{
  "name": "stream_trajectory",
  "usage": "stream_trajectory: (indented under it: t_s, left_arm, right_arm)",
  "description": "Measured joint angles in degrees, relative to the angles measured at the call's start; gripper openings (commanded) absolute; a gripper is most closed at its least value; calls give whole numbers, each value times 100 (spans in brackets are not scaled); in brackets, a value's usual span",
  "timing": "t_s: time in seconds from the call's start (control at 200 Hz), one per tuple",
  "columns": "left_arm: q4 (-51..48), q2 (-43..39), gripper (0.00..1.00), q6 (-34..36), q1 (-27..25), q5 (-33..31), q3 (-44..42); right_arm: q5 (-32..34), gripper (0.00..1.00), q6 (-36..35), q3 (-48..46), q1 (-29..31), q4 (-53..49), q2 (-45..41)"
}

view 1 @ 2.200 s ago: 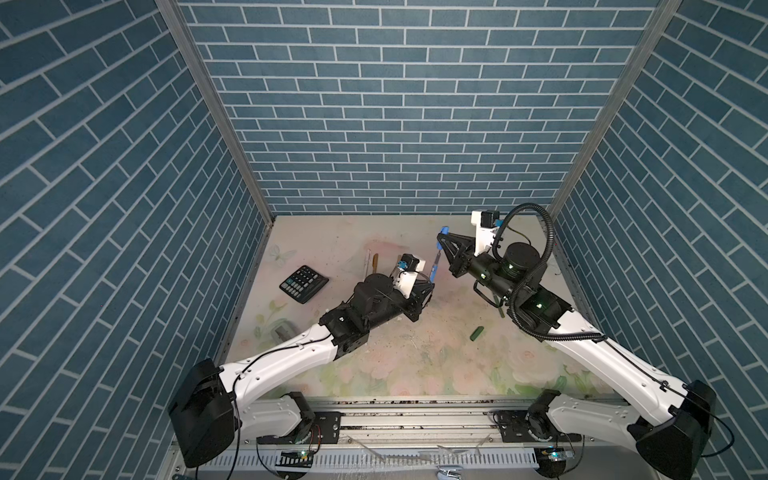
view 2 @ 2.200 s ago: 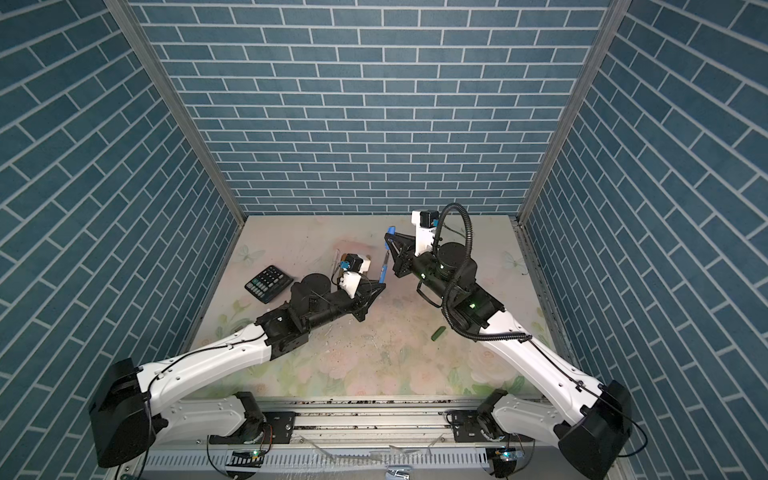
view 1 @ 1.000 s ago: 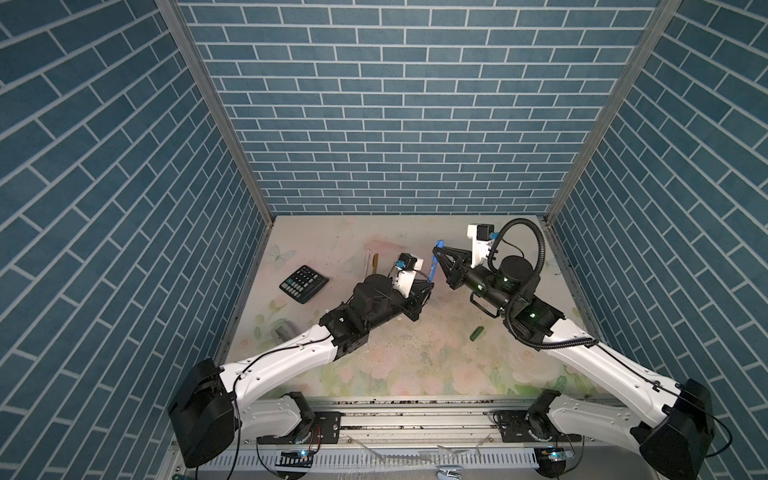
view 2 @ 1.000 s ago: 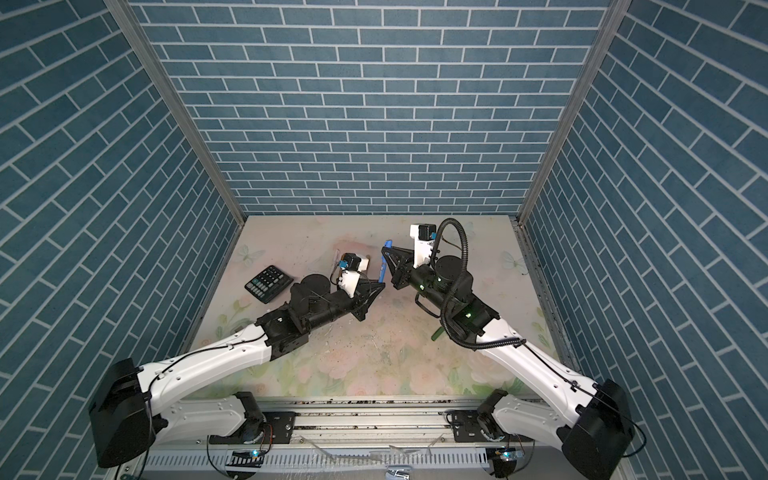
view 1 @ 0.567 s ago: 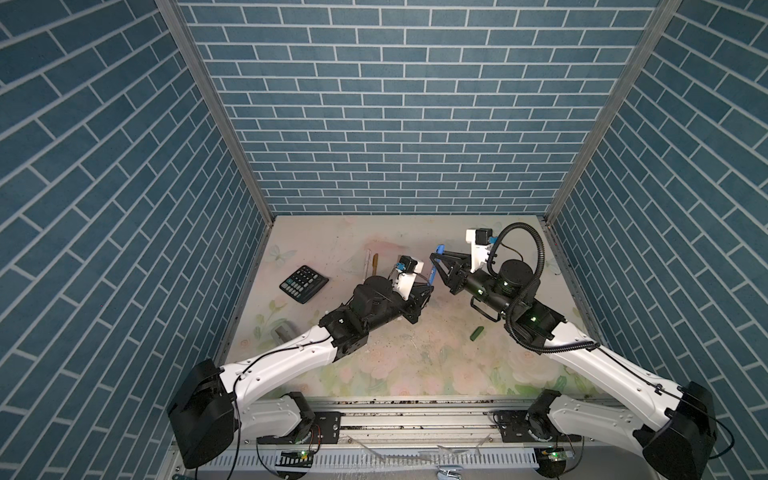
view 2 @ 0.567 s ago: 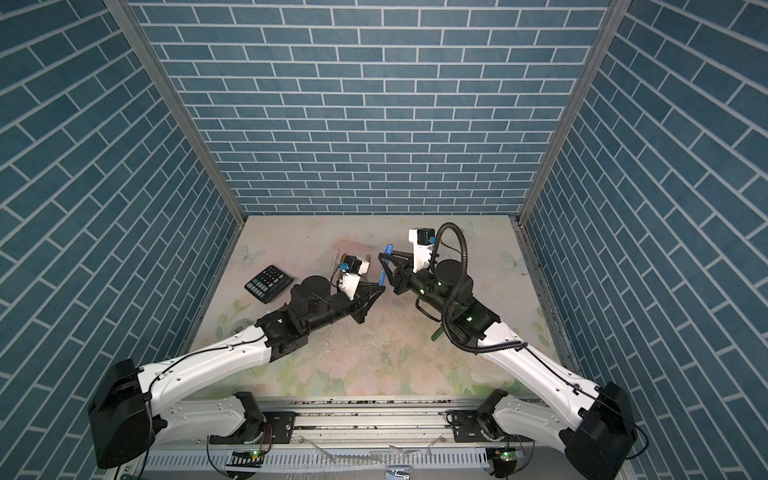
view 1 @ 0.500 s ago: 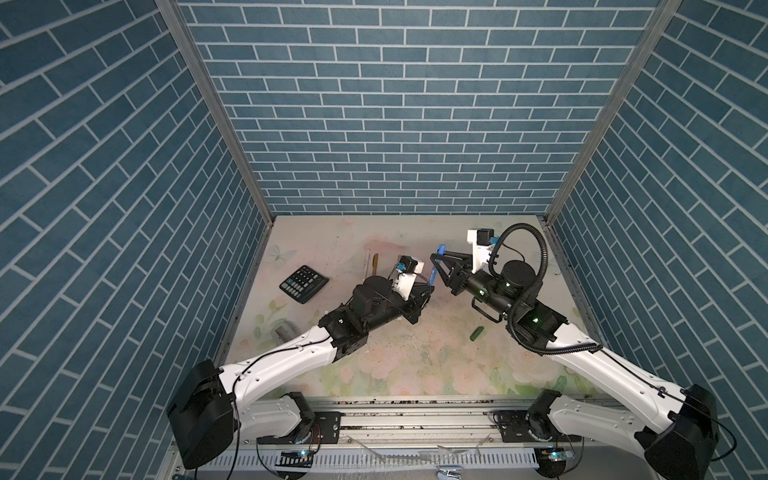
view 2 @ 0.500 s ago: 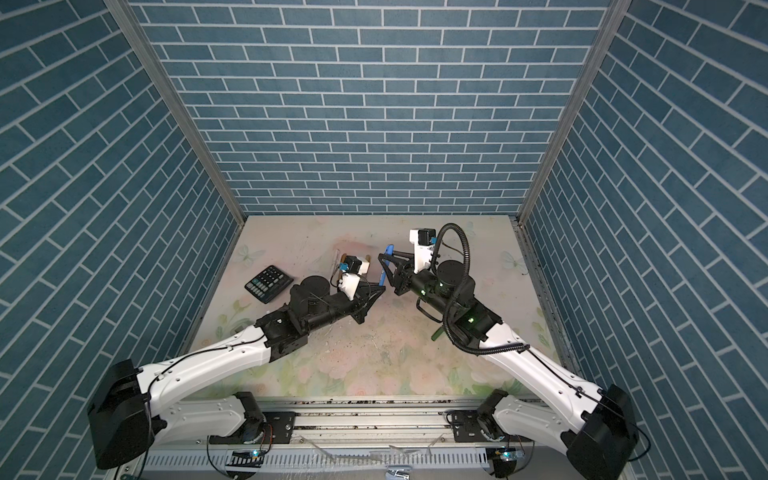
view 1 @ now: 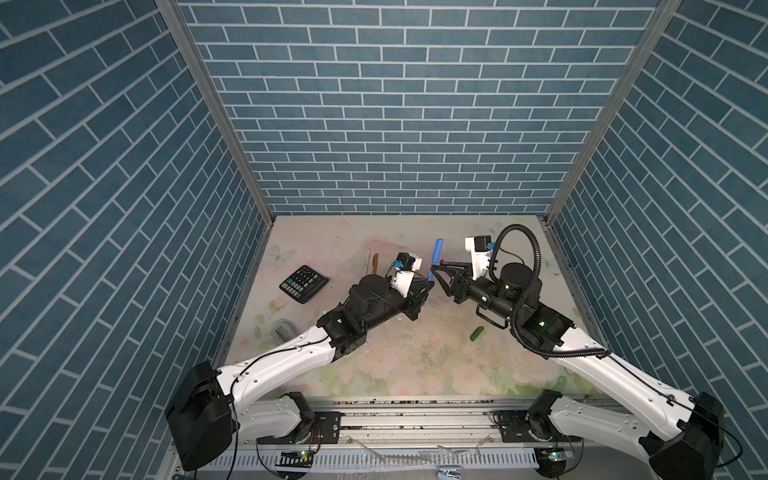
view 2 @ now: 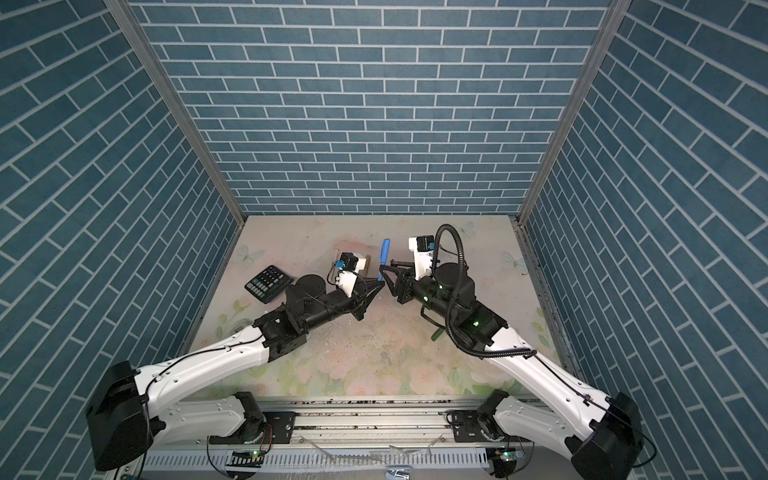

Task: Insert the pens into the pen caps

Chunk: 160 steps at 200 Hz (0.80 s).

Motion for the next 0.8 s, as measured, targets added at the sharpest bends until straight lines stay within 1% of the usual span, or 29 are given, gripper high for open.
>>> stream_trajectory:
  t_s: [0.16,0.285,0.375,0.485,0.625,0.8]
  left_arm:
    - [-4,-4,0,13,2,-20,0]
    - [-4,-2,0,39,2,-20,0]
    - [-4,-2,0,57,2,-17,2]
    - [-4,-2,0,79,2,-17,0]
    - [-9,-2,0,116,2,-17,2]
    - [-20,-4,0,144,2,-17,2]
  right_arm:
    - [31,37,-107,319,0,-765,-37]
    - [101,31,-304,925,0,-1469,-68]
    - [282,26,-428,1449,0,-1945,-50]
    - [501,25,-525,2135,2,-2424,111]
    - [697,27,-610,3038,4,-2990,654]
    - [791,28,-623,3689,7,-3467,1314]
